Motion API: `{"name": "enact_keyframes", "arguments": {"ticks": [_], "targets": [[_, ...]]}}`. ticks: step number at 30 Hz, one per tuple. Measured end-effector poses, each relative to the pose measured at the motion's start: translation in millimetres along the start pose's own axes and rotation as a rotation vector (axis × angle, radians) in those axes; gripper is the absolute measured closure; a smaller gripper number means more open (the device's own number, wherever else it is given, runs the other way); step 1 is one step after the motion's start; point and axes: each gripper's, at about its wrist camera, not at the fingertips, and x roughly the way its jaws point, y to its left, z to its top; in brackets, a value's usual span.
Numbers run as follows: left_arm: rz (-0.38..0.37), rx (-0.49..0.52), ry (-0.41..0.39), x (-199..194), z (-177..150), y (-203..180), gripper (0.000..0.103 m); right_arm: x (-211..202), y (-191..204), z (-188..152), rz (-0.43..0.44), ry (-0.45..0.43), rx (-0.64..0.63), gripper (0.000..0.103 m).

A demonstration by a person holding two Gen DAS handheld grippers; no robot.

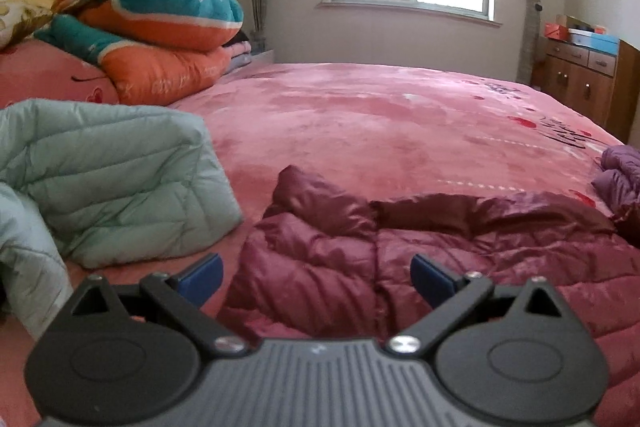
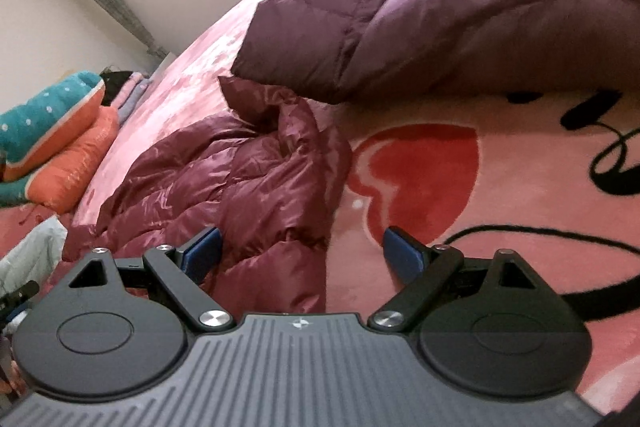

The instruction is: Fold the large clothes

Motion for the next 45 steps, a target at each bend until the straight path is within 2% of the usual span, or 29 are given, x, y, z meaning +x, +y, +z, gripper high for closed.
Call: {"name": "enact_keyframes", "arguments": {"ticks": [11,35,45], "targets": [[-0.03,-0.017,0.025,19,0,15,0.003,13,14,2,0.064,0.057,-0.069,0.0],[-0.071,-0.063,0.134,56,-8,28,0.001,28,20,7,0.025,0.004,-0.086,0.0],[-0.148,-0.124,0.146,52,-3,44,0.001,30,18,9,0.037,0.017,-0.083,0.0]]}}
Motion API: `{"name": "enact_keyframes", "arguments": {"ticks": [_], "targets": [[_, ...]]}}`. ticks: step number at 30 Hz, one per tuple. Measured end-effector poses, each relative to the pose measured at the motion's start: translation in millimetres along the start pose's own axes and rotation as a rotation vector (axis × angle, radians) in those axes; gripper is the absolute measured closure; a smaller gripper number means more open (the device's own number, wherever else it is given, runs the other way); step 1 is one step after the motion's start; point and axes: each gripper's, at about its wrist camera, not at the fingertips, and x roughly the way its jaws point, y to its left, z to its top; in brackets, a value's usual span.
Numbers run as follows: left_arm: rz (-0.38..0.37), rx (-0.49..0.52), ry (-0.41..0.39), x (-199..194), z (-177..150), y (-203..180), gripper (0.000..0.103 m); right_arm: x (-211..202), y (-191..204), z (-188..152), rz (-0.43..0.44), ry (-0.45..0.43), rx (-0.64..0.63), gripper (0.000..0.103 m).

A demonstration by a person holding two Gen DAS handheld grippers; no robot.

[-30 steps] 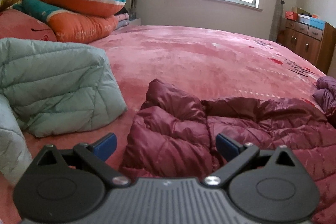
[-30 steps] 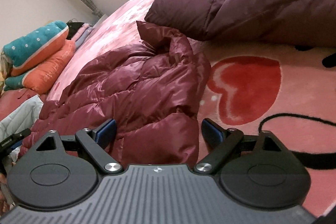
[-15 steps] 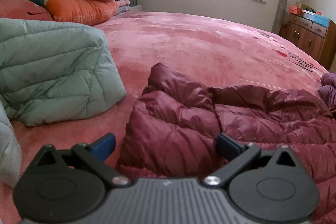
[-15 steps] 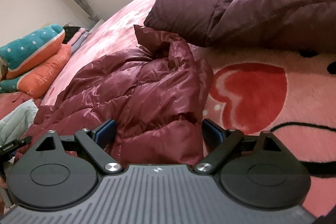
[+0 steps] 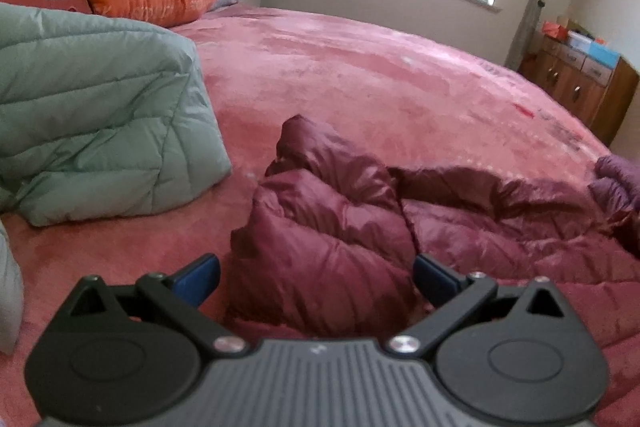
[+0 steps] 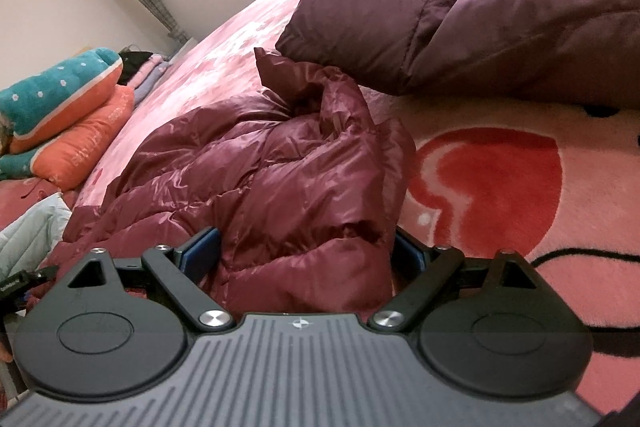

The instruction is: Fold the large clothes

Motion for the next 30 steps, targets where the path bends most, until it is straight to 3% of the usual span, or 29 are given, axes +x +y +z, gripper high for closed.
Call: {"name": "enact_keyframes", "arguments": {"ticks": [5,11,19,30], "targets": [[-0.061,-0.099,-0.008,-9,11,31,0.001,-1,1,10,0.001,0.065,-0.016,0.0],[-0.141,-0.249,0.121,13,5,61,0.001,0,5,17,-0.011,0.132,-0.069,0.0],[-0.258,-0.261,0.269,43,-6,51,0.001,3,-4,17,0.028,0.115,-0.04,0.0],[-0.316,-0.281,0.271,67,-6,45,0.001,-2,-9,19,0.057,0.106,-0.027,0.0]]}}
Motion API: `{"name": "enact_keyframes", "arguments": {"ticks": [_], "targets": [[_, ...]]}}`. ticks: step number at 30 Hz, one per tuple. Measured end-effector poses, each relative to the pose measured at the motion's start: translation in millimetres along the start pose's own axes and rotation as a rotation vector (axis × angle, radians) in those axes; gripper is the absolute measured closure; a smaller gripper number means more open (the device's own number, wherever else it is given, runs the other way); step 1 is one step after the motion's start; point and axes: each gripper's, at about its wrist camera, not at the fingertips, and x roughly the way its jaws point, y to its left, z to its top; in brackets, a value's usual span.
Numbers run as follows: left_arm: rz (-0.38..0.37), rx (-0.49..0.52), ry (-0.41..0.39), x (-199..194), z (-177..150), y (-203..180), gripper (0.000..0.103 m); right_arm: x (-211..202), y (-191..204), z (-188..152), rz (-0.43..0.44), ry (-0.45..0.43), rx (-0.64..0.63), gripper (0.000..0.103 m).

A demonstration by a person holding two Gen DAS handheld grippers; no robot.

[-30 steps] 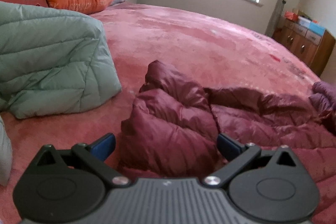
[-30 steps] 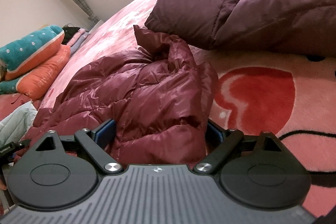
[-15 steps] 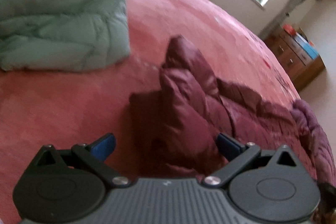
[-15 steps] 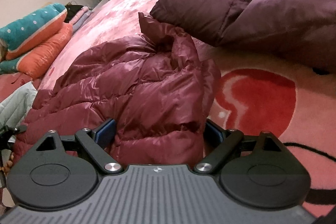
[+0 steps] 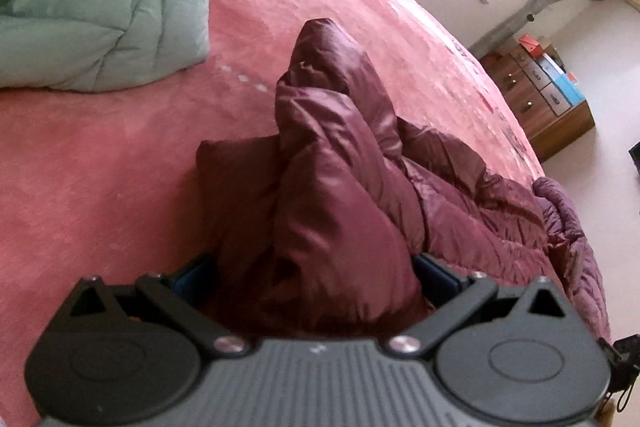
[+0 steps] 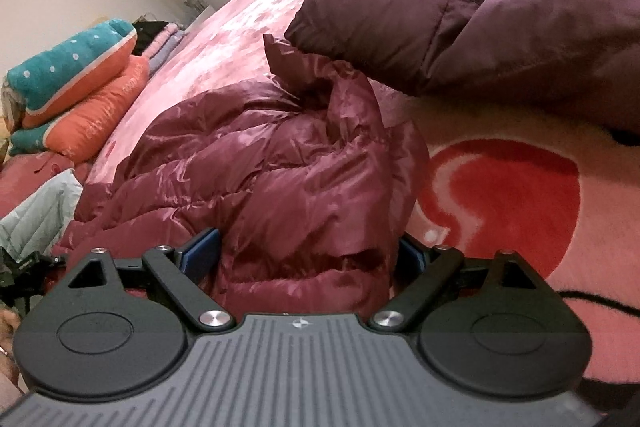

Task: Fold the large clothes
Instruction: 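Grasp the folded jacket edges with both grippers and lift the bundle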

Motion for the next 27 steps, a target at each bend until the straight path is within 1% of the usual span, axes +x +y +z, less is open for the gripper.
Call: {"name": "enact_keyframes", "arguments": {"ticks": [9,13,16,20,27], "targets": [[-0.037,0.01,-0.025,4,-2,0,0.002,1,-10,6,0.056,-0.006,0.063,0.0],[-0.04,0.013,-0.032,6,-2,0,0.002,3,-15,7,0.09,-0.01,0.086,0.0],[-0.04,0.009,-0.034,7,-1,0,0.002,3,-16,9,0.097,-0.007,0.078,0.0],[-0.032,0.029,-0.033,8,-2,-2,0.002,4,-13,10,0.088,-0.004,0.054,0.0],[-0.021,0.027,-0.033,11,-3,-4,0.001,8,-11,8,0.102,-0.017,0.066,0.0]]}}
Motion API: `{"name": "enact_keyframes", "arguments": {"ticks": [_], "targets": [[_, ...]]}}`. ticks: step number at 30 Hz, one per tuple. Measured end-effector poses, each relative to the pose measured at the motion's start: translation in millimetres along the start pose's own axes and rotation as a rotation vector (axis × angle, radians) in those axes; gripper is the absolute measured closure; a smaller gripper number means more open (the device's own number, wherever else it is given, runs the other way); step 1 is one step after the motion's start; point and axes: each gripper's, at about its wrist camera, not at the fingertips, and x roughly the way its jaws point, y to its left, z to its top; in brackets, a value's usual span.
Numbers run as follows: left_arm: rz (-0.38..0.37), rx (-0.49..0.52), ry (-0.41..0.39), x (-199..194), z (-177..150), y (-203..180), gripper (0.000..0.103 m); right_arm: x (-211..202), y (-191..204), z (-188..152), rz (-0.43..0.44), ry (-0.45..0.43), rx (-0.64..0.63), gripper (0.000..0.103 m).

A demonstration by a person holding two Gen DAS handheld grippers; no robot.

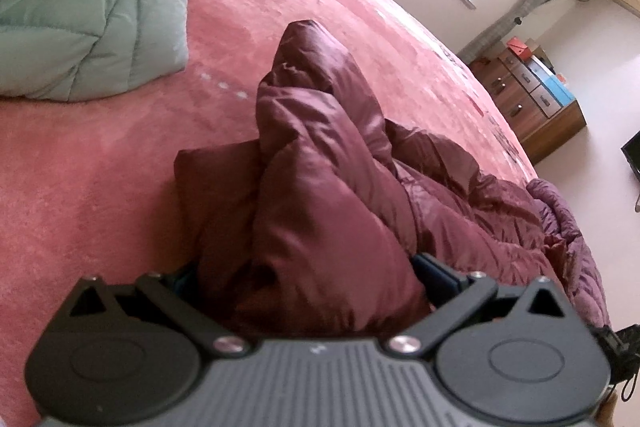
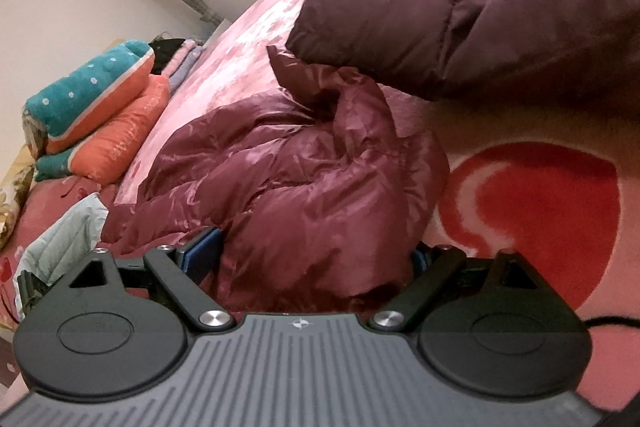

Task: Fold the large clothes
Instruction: 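Grasp the folded jacket edges with both grippers and lift the bundle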

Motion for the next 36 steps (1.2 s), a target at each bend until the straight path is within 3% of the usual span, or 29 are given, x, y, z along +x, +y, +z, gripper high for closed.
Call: {"name": "enact_keyframes", "arguments": {"ticks": [7,15,18,21,28,36], "targets": [[0.007,0.005,-0.017,0,-3,-3,0.003,4,5,-1,0.024,0.004,-0.004,0.003],[0.02,0.015,-0.079,-12,-11,-15,0.045,0,29,-4,-0.05,-0.012,-0.086,0.043],[0.034,0.025,-0.115,-20,-17,-24,0.061,-3,47,-8,-0.112,-0.032,-0.154,0.055],[0.053,0.039,-0.148,-31,-23,-33,0.07,-7,66,-14,-0.165,-0.06,-0.23,0.061],[0.067,0.062,-0.22,-66,-32,-55,0.08,-20,109,-34,-0.287,-0.157,-0.441,0.069],[0.035,0.115,-0.297,-107,-32,-98,0.082,-45,135,-54,-0.335,-0.279,-0.573,0.078]]}}
